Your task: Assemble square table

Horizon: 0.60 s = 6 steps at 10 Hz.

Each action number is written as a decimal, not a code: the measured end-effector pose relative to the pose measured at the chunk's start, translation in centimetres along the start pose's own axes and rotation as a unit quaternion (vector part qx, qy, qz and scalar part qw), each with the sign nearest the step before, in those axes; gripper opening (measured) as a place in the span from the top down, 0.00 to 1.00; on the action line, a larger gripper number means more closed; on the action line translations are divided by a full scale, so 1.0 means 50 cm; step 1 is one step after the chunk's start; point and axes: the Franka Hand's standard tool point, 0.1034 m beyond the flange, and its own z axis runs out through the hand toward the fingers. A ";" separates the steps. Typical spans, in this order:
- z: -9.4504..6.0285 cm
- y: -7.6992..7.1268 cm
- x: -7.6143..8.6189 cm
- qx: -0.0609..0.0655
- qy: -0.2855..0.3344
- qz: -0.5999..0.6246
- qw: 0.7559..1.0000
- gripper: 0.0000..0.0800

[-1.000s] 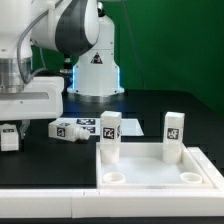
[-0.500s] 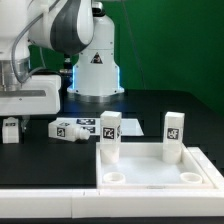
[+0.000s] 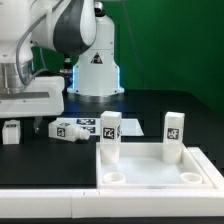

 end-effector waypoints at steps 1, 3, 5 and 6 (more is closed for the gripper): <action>0.001 -0.009 0.005 0.000 -0.029 0.007 1.000 0.20; 0.000 -0.029 0.008 0.017 -0.091 0.008 0.996 0.19; -0.004 -0.034 0.010 0.032 -0.129 0.005 0.991 0.19; -0.005 -0.035 0.013 0.037 -0.142 0.004 0.989 0.19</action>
Offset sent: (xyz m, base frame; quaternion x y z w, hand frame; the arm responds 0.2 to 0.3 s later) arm 0.0024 0.0018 -0.0016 0.0209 -0.1762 -0.0008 0.9841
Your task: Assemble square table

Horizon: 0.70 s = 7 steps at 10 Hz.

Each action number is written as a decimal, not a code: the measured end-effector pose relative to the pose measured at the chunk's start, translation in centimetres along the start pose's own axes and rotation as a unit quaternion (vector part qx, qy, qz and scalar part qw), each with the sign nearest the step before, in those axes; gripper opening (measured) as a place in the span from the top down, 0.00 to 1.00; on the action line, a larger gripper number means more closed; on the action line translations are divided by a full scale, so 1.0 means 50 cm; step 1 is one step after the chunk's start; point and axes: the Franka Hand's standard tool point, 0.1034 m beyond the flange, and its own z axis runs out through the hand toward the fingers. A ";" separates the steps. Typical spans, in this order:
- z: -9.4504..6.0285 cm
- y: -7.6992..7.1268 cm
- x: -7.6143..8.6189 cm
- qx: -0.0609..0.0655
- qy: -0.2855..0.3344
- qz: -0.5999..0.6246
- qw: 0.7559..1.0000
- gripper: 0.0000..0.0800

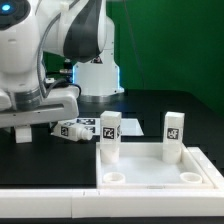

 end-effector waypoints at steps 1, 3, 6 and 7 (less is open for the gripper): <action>-0.001 0.002 0.003 -0.003 0.006 0.000 1.000 0.19; -0.001 0.002 0.003 -0.003 0.006 0.000 1.000 0.19; -0.043 0.036 -0.002 -0.039 -0.020 0.030 0.999 0.19; -0.053 0.018 0.012 -0.061 -0.021 0.064 0.996 0.19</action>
Offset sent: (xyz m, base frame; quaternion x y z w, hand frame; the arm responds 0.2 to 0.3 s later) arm 0.0000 0.0000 0.0000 0.0000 0.0000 0.0000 1.0000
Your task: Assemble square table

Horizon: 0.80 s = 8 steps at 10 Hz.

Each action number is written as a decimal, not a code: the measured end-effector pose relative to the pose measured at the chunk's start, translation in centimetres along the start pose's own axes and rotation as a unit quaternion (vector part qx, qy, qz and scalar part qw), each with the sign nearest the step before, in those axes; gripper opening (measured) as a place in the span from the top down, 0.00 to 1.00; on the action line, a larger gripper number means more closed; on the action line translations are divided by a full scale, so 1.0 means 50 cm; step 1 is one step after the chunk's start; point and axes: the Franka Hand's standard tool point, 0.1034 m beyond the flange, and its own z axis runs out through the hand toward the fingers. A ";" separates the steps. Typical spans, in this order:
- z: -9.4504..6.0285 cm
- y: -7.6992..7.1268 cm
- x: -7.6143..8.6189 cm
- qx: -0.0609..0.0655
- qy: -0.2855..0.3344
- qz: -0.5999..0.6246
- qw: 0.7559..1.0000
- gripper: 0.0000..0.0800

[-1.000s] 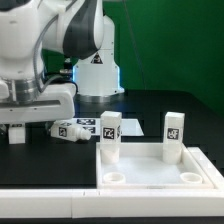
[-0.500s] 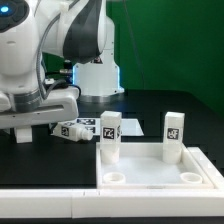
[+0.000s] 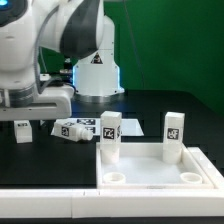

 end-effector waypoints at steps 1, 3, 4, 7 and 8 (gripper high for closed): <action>0.003 -0.019 0.000 0.001 -0.002 -0.001 1.000 0.19; 0.004 -0.017 0.001 0.001 -0.002 -0.004 1.000 0.19; 0.002 -0.013 -0.010 0.006 -0.022 -0.010 1.000 0.19; -0.033 0.030 -0.008 0.011 -0.091 -0.003 0.996 0.19; -0.034 0.035 -0.002 0.011 -0.126 0.001 0.992 0.19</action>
Offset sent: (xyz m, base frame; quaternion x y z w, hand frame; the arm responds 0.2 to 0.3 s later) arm 0.0000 0.0000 0.0000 0.0000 0.0000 0.0000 1.0000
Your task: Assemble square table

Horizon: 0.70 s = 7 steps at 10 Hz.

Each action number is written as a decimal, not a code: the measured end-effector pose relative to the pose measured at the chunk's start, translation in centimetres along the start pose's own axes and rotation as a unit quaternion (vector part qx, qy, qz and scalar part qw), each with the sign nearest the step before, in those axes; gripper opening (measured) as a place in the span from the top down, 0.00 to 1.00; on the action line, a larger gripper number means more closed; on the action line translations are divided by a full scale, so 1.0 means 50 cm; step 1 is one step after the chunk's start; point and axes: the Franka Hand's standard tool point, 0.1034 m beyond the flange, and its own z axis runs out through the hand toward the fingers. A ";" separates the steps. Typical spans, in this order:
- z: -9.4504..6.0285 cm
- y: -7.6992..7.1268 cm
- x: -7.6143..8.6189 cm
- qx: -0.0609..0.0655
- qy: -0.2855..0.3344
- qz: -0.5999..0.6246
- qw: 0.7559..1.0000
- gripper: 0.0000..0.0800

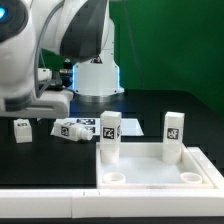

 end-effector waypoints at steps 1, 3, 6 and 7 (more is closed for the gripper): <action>0.002 -0.002 0.012 -0.004 -0.008 -0.003 1.000 0.19; 0.002 -0.005 0.012 -0.003 -0.007 -0.002 1.000 0.19; 0.041 -0.043 -0.018 0.028 -0.077 0.019 0.996 0.19; 0.040 -0.042 -0.015 0.027 -0.074 0.018 0.997 0.19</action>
Offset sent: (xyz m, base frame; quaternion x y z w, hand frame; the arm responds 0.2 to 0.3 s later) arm -0.0108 0.0207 -0.0016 0.0811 -0.0671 0.0670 0.9922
